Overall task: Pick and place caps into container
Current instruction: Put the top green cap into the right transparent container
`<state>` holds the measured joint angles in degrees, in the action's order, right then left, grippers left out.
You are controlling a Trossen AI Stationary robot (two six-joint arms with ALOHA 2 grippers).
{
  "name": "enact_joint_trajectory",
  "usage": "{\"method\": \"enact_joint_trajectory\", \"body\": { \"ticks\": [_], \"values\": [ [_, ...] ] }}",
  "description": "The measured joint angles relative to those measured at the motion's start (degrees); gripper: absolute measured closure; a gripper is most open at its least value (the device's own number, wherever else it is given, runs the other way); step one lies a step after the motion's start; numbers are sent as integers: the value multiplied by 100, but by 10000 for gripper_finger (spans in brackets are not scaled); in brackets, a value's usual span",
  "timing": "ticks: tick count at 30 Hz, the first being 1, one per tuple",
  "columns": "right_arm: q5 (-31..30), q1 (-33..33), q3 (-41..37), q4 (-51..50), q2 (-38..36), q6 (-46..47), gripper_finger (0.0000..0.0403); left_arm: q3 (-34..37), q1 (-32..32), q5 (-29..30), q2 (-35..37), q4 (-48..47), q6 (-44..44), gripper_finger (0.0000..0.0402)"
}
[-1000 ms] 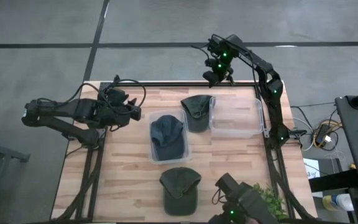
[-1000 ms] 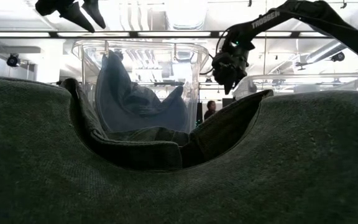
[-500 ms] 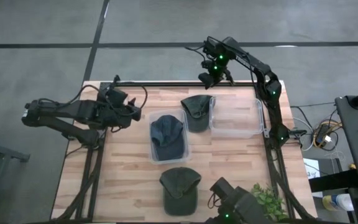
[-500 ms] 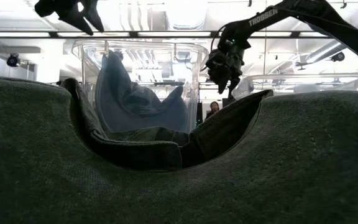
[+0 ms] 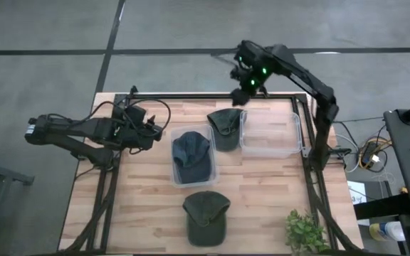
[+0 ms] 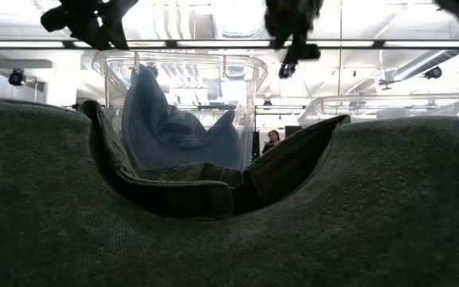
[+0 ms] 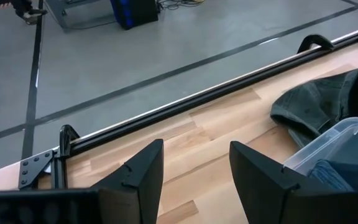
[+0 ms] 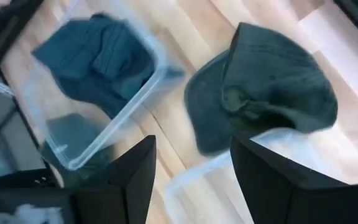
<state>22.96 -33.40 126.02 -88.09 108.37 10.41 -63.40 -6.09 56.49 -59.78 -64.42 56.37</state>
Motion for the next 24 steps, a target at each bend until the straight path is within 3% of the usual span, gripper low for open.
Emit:
{"method": "enact_joint_trajectory", "body": {
  "ticks": [7,12,18,24],
  "values": [
    [-2325,1968,-419,4,-972,1472,202,0,0,35,4,0,-202,225],
    [-3480,3337,-1175,6,-1345,2766,202,0,0,21,4,2,-249,225],
    [-3820,4511,-2259,225,-1372,3287,202,0,-9,-305,6,2,-289,225],
    [-3809,5349,-3156,1260,-1262,3566,202,0,-9,-537,10,6,-421,225]
  ]
}}
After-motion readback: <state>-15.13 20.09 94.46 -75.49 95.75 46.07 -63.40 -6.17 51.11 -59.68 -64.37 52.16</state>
